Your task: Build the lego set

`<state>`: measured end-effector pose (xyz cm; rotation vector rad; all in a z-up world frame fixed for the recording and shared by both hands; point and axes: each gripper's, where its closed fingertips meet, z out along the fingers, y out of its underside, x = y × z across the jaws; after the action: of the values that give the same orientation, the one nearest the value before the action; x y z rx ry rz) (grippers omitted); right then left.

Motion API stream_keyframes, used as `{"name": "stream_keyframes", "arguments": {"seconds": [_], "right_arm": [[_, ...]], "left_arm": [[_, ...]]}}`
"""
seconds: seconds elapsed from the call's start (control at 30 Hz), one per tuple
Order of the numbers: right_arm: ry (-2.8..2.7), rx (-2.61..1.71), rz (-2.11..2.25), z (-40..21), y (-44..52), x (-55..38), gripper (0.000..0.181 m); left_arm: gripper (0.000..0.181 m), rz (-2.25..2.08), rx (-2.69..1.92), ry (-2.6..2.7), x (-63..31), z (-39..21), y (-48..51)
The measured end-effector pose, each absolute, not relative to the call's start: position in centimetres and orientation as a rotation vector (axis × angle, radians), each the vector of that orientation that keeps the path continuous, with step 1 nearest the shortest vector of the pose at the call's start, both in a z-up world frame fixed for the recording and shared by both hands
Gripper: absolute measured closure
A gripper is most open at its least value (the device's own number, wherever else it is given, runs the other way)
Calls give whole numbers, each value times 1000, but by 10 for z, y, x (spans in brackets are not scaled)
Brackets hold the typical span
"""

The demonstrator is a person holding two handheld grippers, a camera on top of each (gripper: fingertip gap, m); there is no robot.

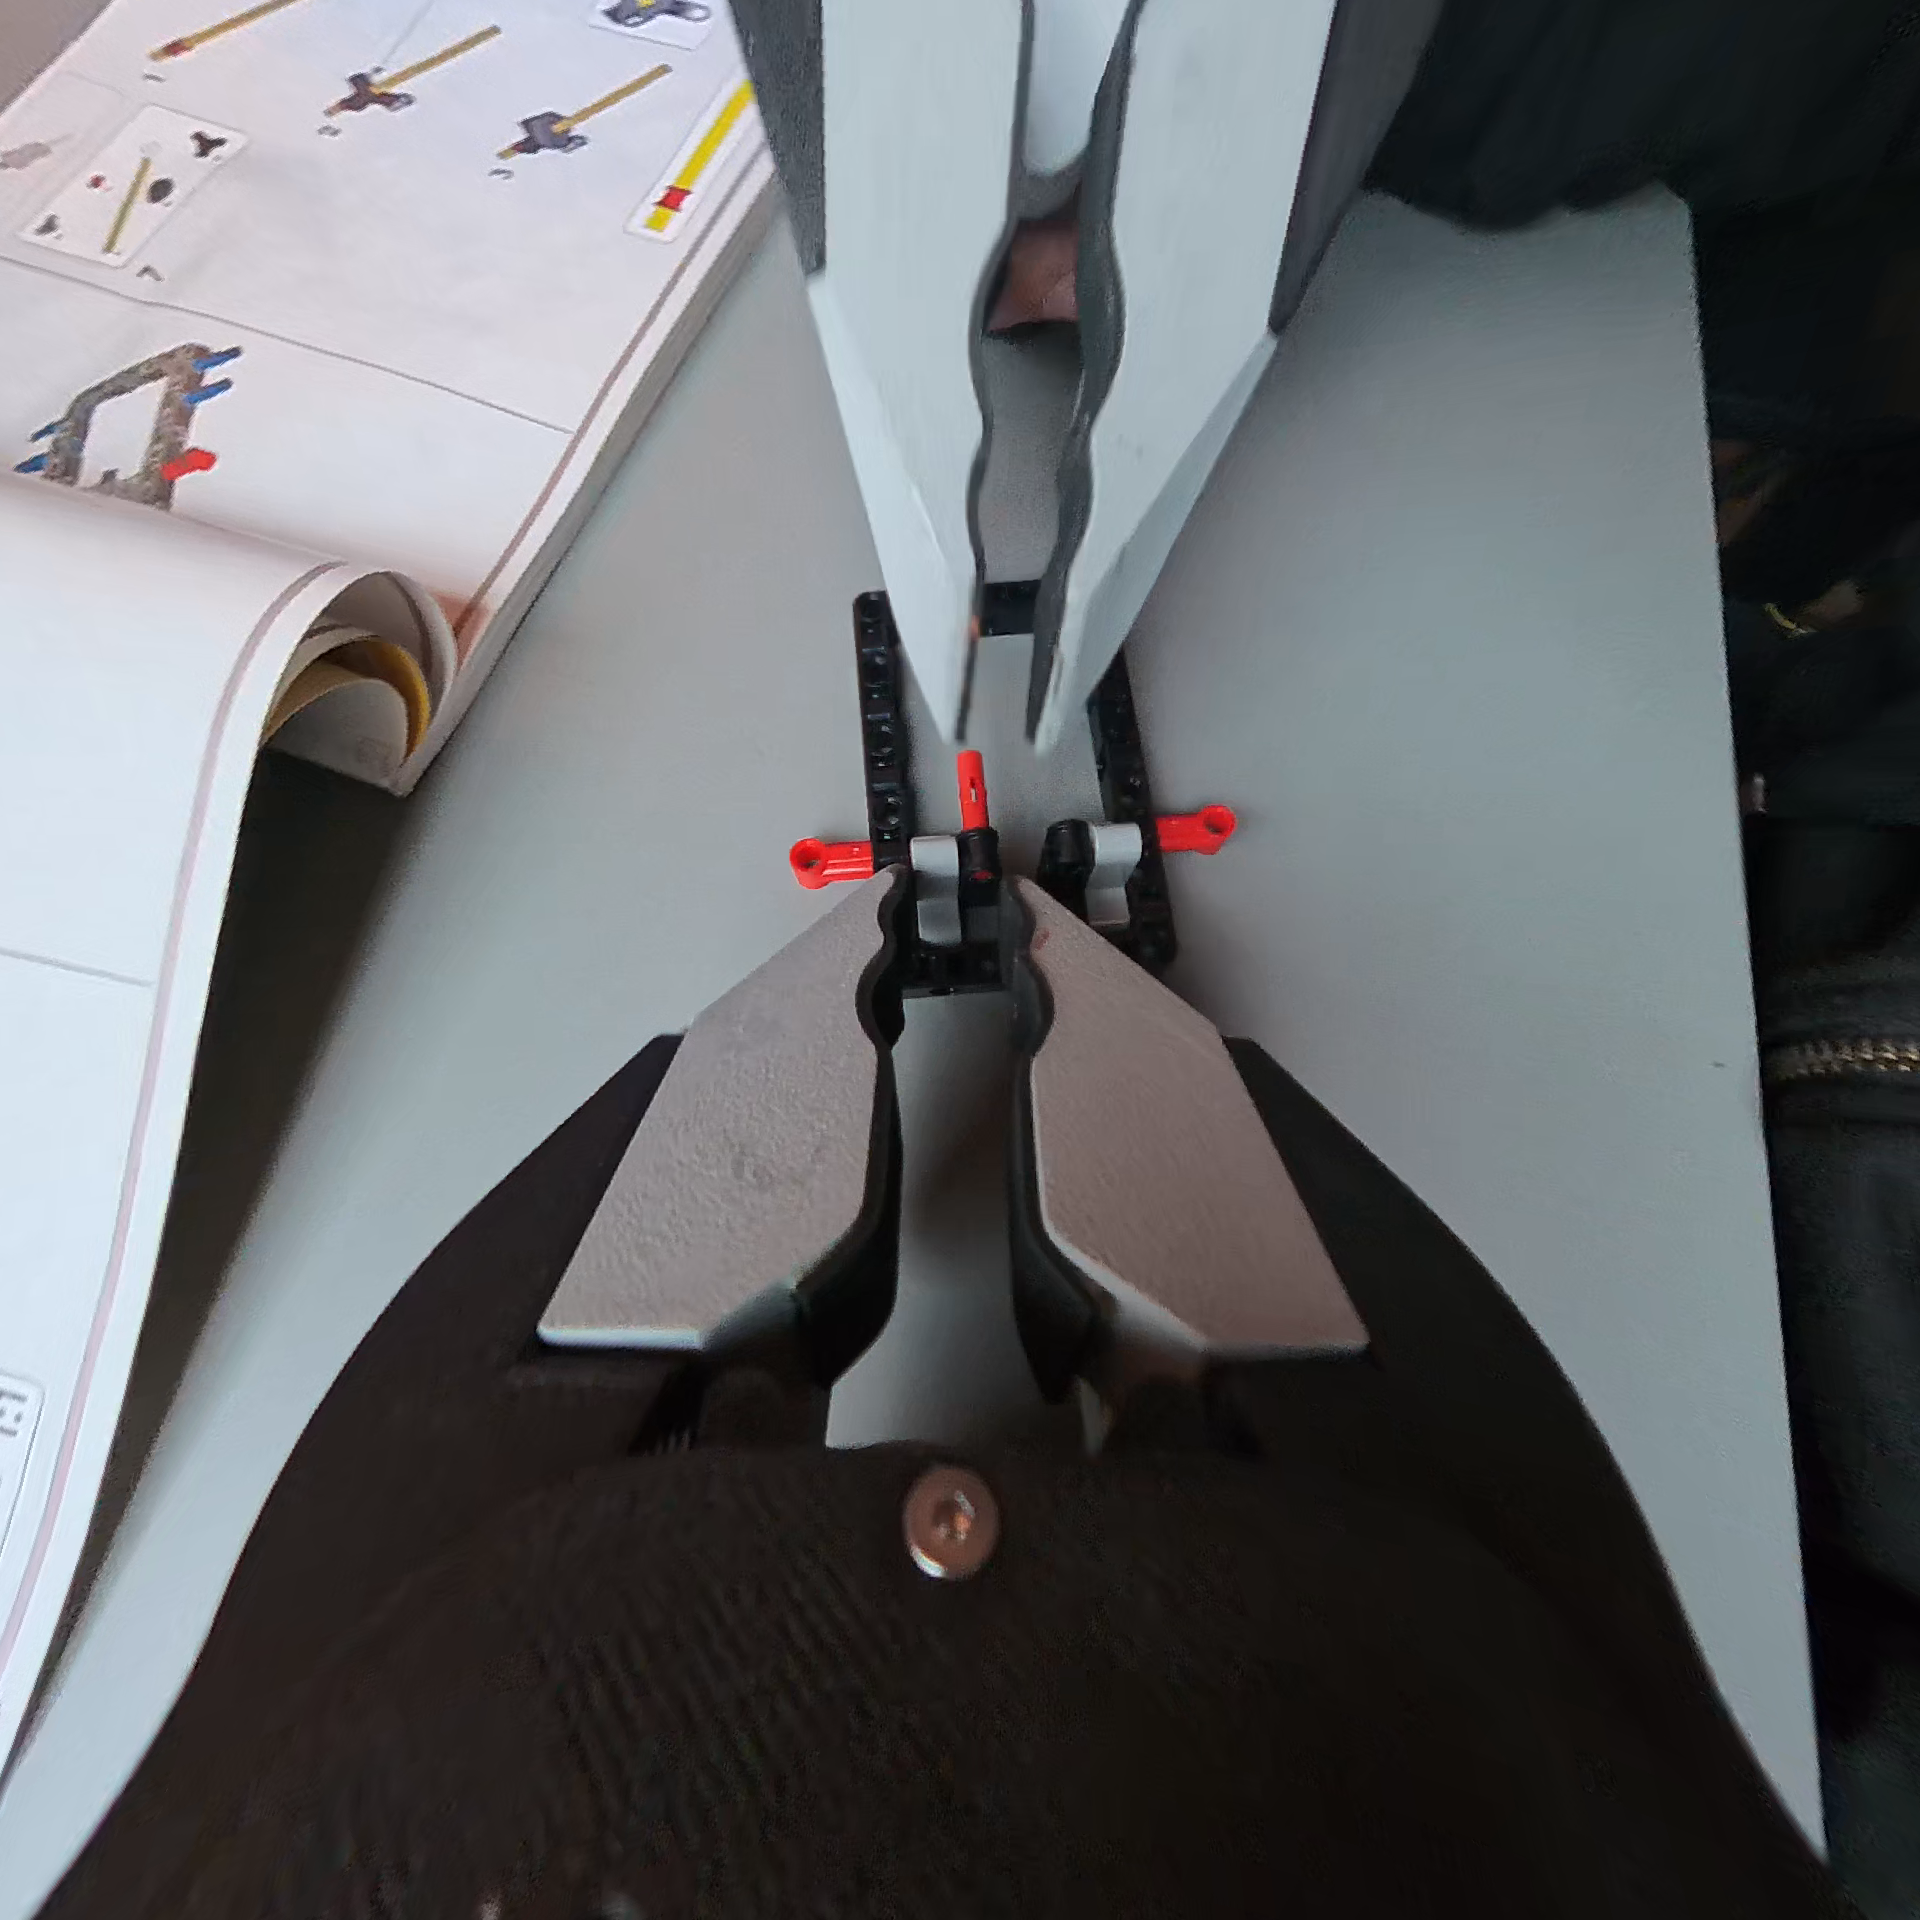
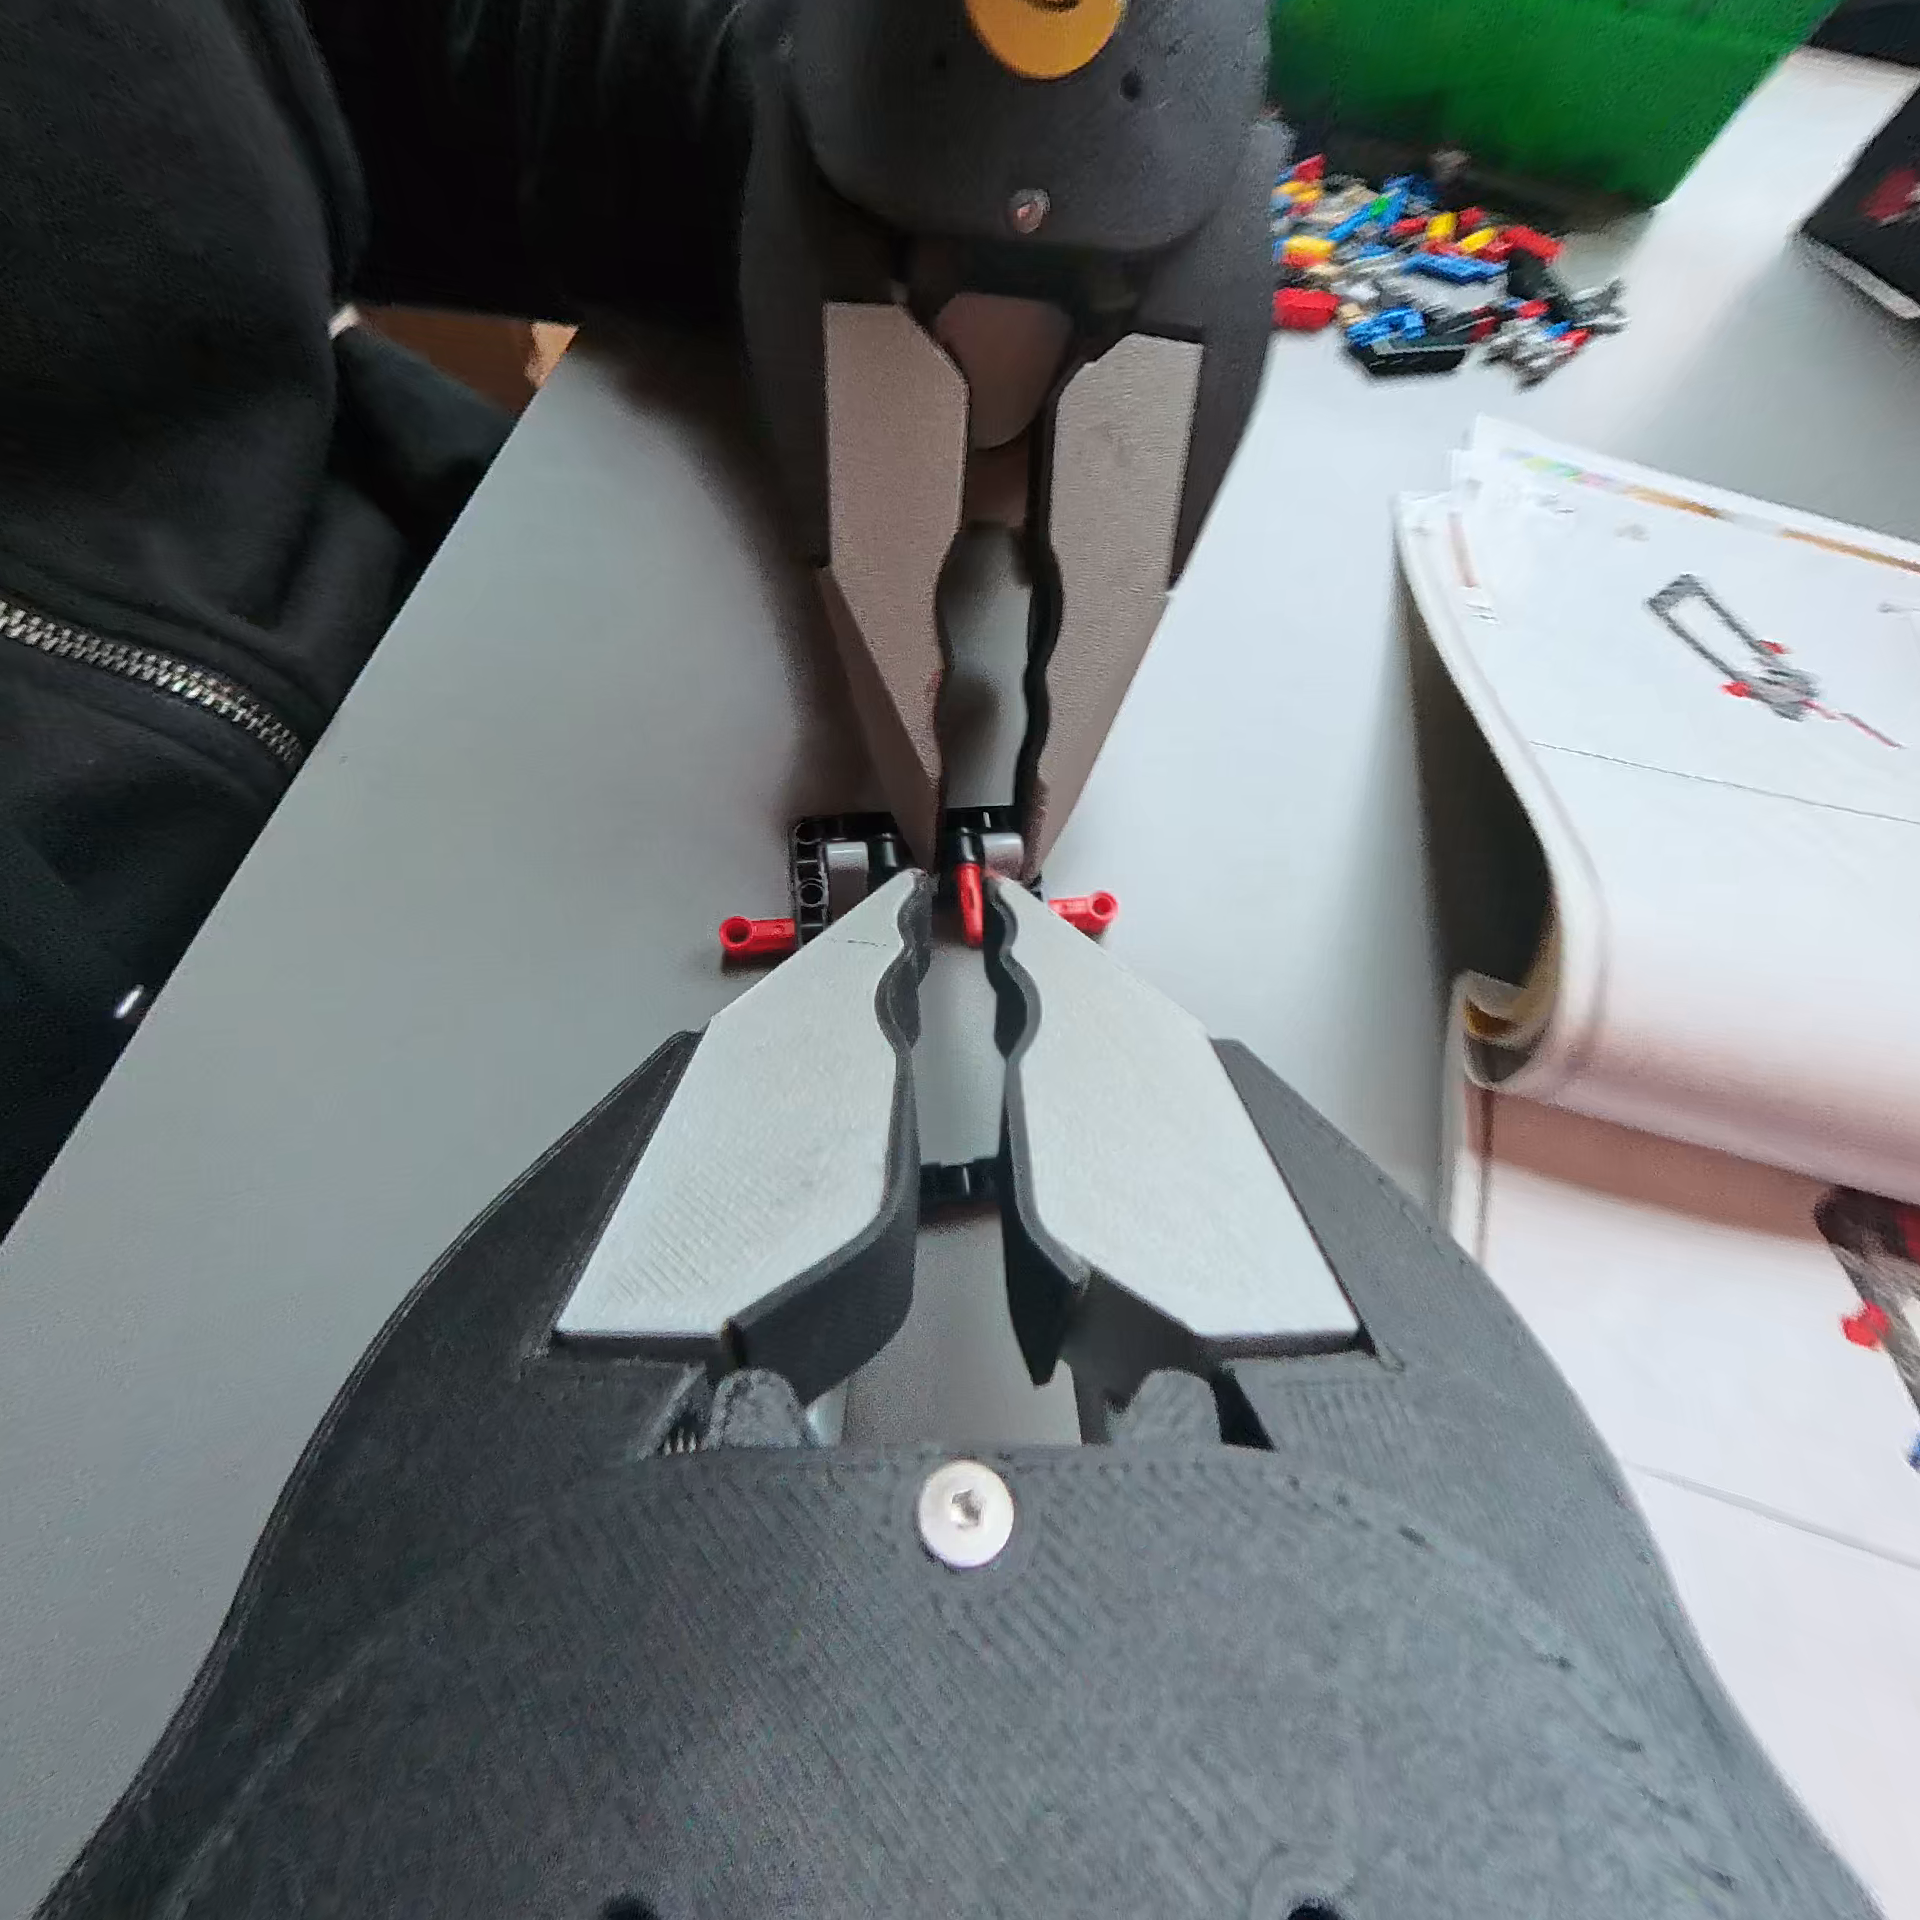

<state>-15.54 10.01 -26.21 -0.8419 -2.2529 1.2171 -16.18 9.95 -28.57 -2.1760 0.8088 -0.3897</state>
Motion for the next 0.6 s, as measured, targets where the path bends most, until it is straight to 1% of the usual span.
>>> {"name": "stream_keyframes", "arguments": {"seconds": [0.1, 0.17, 0.27, 0.33, 0.4, 0.43, 0.53, 0.6], "right_arm": [[-2160, -923, 1285, -252, 118, -157, 172], [-2146, -968, 1329, -250, 124, -156, 174], [-2152, -981, 1332, -251, 127, -154, 178], [-2154, -969, 1303, -253, 128, -152, 180], [-2133, -968, 1273, -253, 130, -152, 180], [-2116, -969, 1267, -252, 132, -152, 179], [-2073, -989, 1258, -249, 137, -152, 180], [-2054, -1000, 1251, -248, 141, -153, 181]], "left_arm": [[167, -404, -2188, 776, -165, -285, 101], [167, -402, -2190, 765, -166, -285, 102], [149, -423, -2179, 712, -171, -280, 105], [144, -455, -2146, 702, -171, -272, 102], [136, -364, -2175, 680, -184, -262, 96], [135, -284, -2184, 682, -194, -255, 90], [146, -10, -2181, 567, -245, -222, 64], [148, 67, -2233, 458, -274, -214, 39]]}}
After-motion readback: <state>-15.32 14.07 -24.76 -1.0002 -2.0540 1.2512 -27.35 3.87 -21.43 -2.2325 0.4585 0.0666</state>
